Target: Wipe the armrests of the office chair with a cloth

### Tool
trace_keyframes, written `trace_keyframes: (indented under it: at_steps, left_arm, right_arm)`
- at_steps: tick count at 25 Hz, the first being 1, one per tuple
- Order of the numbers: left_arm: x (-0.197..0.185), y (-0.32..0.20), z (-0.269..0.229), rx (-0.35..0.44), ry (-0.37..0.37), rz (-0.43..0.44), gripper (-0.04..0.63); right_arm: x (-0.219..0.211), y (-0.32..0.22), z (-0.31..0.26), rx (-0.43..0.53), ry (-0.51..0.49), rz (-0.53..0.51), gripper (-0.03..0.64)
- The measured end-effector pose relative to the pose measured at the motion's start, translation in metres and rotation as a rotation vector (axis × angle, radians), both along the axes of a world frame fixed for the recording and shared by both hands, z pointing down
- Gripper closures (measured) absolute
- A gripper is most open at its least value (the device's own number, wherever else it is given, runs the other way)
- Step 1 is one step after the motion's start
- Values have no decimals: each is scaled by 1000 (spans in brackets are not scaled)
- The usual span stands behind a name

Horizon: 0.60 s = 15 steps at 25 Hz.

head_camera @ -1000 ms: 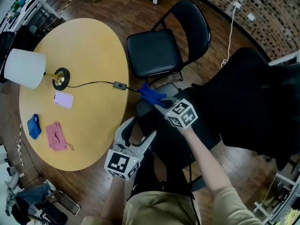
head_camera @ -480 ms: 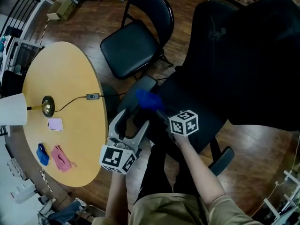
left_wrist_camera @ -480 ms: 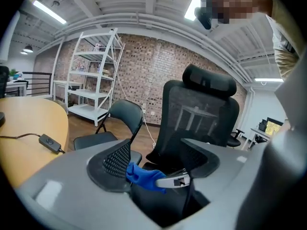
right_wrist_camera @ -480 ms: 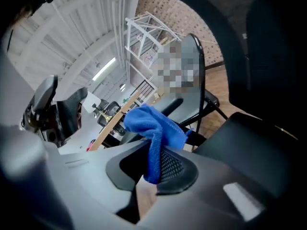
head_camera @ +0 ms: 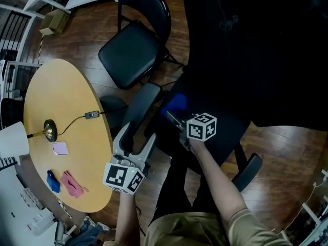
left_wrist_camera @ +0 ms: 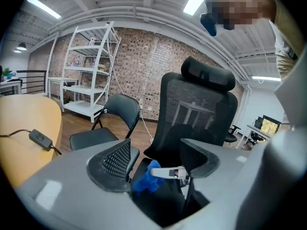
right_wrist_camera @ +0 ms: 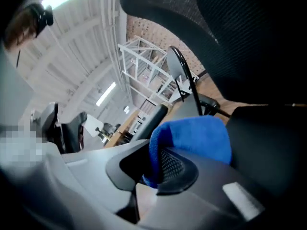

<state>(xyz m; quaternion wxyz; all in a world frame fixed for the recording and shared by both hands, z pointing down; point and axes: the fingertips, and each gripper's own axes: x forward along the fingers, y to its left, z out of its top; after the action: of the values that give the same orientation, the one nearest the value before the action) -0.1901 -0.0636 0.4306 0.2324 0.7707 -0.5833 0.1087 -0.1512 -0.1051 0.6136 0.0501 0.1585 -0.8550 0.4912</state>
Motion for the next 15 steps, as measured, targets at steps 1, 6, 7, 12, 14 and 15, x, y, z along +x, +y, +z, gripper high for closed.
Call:
trace_keyframes:
  at_steps: [1,6,7,12,14,15]
  left_arm:
    - [1,0,-1,-1,2,2,281]
    - [0,0,-2,-11,1,19,281]
    - [0,-1,0,-14,1,22,281]
    - [-4,1,12,-33,0,40,281]
    - [-5,0,13,-33,1,41,281]
    - [-6,-1,13,-32,2,41,281]
  right_arm:
    - [-11,-3,-3,-37,-72,14,589]
    - [-47,-18,8,-200,-377,107,585]
    - [-47,-21,12,-222,-434,132,584]
    - [-63,-21,20,-273,-586,171,598]
    - [-68,-23,21,-271,-616,173,589]
    - [-68,-23,21,-266,-626,181,589]
